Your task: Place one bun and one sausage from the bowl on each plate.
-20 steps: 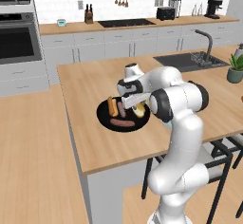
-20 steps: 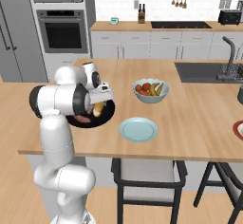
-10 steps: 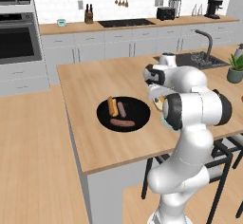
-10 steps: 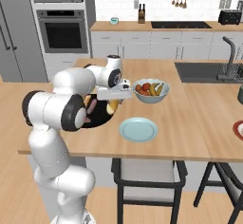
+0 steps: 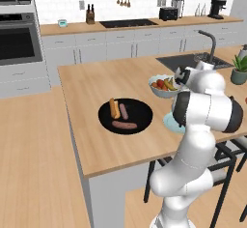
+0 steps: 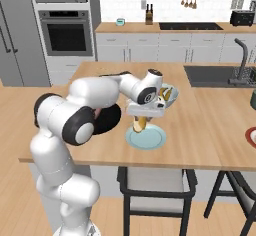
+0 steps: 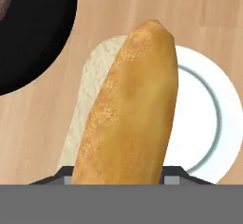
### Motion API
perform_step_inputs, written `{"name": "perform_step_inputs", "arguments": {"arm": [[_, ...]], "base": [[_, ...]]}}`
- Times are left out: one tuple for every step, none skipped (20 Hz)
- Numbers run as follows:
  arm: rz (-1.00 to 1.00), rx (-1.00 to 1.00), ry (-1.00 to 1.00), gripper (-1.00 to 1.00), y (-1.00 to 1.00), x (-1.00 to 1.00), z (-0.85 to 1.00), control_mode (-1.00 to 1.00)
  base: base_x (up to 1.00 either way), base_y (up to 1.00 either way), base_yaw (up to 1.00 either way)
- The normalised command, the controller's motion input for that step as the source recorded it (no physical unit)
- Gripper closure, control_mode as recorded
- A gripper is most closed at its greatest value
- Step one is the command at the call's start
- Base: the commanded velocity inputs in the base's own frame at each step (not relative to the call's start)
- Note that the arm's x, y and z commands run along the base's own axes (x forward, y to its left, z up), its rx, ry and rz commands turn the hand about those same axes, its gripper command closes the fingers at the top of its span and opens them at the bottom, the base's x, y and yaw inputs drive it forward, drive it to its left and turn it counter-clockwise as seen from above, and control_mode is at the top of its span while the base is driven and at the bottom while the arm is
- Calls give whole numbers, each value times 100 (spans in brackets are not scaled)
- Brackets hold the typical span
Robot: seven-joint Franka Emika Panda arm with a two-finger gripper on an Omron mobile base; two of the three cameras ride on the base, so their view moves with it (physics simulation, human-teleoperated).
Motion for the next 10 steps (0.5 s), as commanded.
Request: {"name": "perform_step_inputs", "arguments": {"arm": [[5,0,9,100,-100,0,-21,-100],[6,0,5,100,-100,0,-29,-100],[8,-6,4,100,-79,0,-43,-100],[9,-9,4,100,-73,0,-46,-100],[11,-11,3,100,-69,0,-45,-100],[12,-13,3,100,-51,0,-46,-100],[19,-10,3,100,-37,0,-39,-100],[23,-9,3,100,-5,0,-34,-100],[25,-7,3,100,0,0,-31,-100],[21,-2,0,100,1,0,-21,-100]], "base": [[0,0,0],[0,0,0],[0,0,0],[0,0,0],[0,0,0],[0,0,0],[0,0,0],[0,0,0],[0,0,0],[0,0,0]]}}
